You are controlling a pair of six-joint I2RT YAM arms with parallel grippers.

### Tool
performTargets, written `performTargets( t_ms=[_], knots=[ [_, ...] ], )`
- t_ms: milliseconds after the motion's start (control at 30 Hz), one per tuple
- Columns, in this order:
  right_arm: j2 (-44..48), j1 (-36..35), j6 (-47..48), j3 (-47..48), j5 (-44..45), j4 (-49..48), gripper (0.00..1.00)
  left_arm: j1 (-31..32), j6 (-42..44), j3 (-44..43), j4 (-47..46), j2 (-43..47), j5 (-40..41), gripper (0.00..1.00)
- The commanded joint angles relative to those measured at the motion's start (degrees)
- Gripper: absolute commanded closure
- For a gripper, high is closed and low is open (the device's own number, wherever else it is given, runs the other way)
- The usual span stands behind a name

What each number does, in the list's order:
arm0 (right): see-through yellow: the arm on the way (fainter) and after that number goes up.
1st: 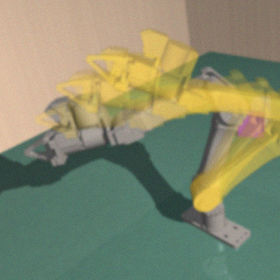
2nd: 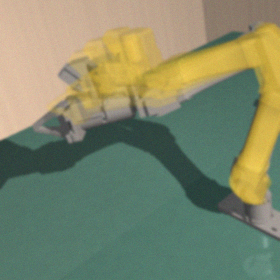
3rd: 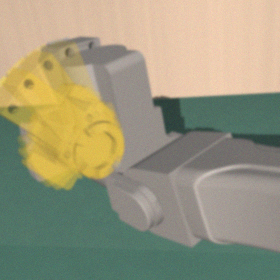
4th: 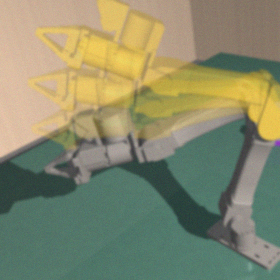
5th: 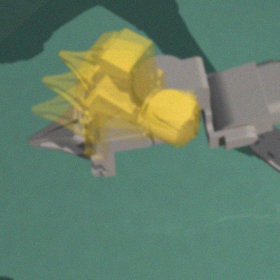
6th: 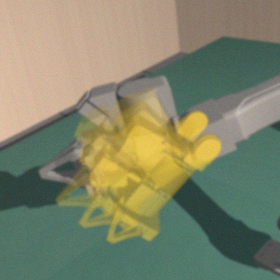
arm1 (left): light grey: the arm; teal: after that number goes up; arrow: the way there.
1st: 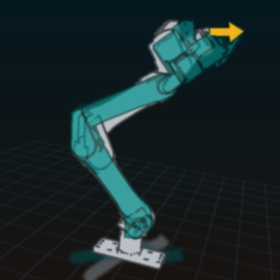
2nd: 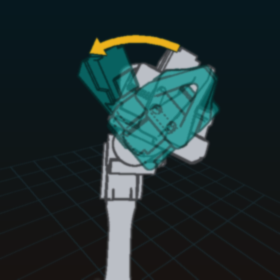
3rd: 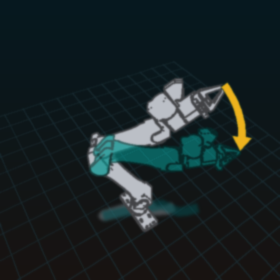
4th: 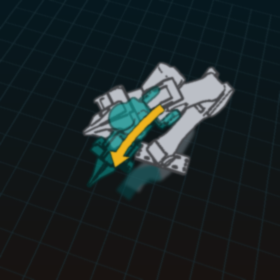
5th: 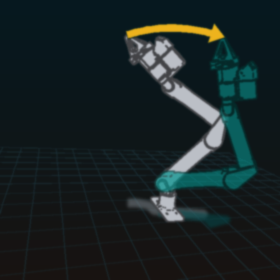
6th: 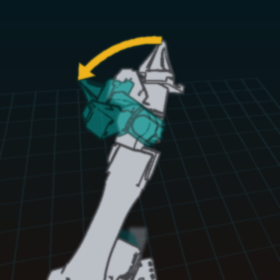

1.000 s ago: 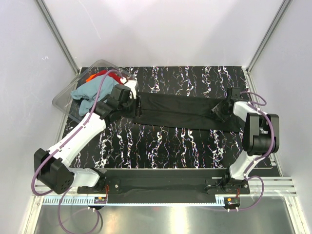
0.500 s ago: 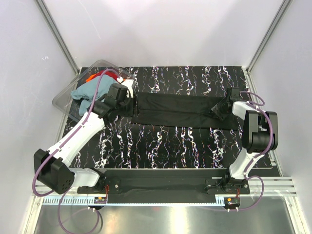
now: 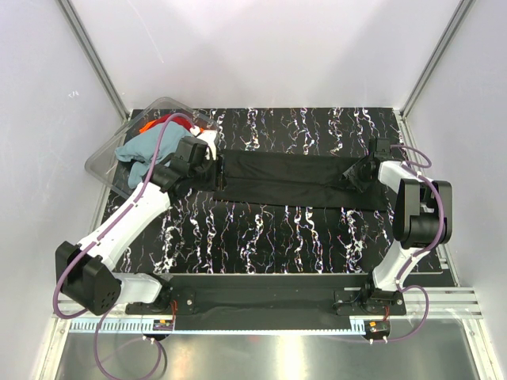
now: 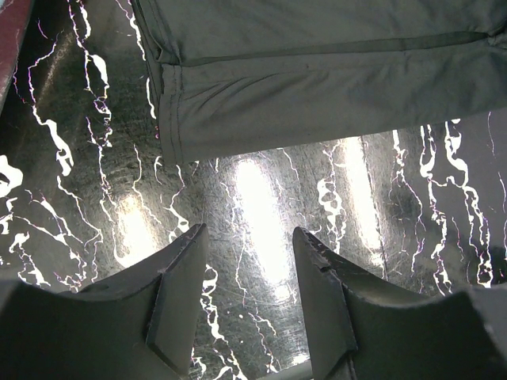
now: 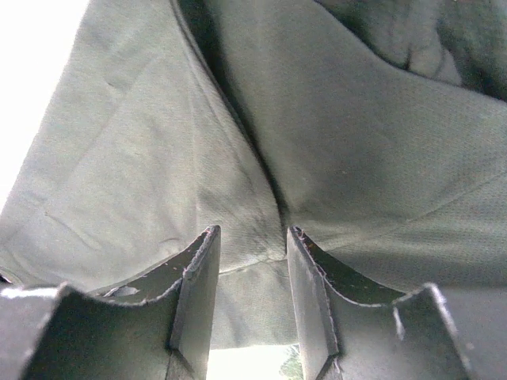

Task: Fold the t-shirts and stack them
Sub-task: Fold the tshirt

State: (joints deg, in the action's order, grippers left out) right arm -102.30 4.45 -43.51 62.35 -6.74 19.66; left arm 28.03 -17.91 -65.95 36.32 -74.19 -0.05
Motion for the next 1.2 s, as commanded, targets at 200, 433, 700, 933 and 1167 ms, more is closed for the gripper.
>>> performTargets(
  t_ms=[200,433,700,933,1167],
  knots=[
    [-2.73,-1.37,-1.84,2.43,-0.38,-0.85,0.52,-0.08,1.12,-0.4,-2.39,2.04,-0.12,0.48],
    [-2.29,-1.81,-2.81,3.48,-0.81,-1.73,0.53,-0.08,0.95,0.04,-2.39,2.47,1.29,0.48],
    [-2.38,-1.81,-4.22,4.62,-3.36,-4.19,0.55,-0.08,0.6,-0.14,-2.39,1.86,0.58,0.48],
    [-6.06,-2.07,-3.78,9.62,-6.87,-7.79,0.55,-0.08,0.42,0.04,-2.39,1.51,0.58,0.48],
    [-11.53,-2.16,-1.15,15.7,-21.21,-15.0,0.57,-0.08,-0.55,0.21,-2.57,0.46,0.41,0.48]
  ],
)
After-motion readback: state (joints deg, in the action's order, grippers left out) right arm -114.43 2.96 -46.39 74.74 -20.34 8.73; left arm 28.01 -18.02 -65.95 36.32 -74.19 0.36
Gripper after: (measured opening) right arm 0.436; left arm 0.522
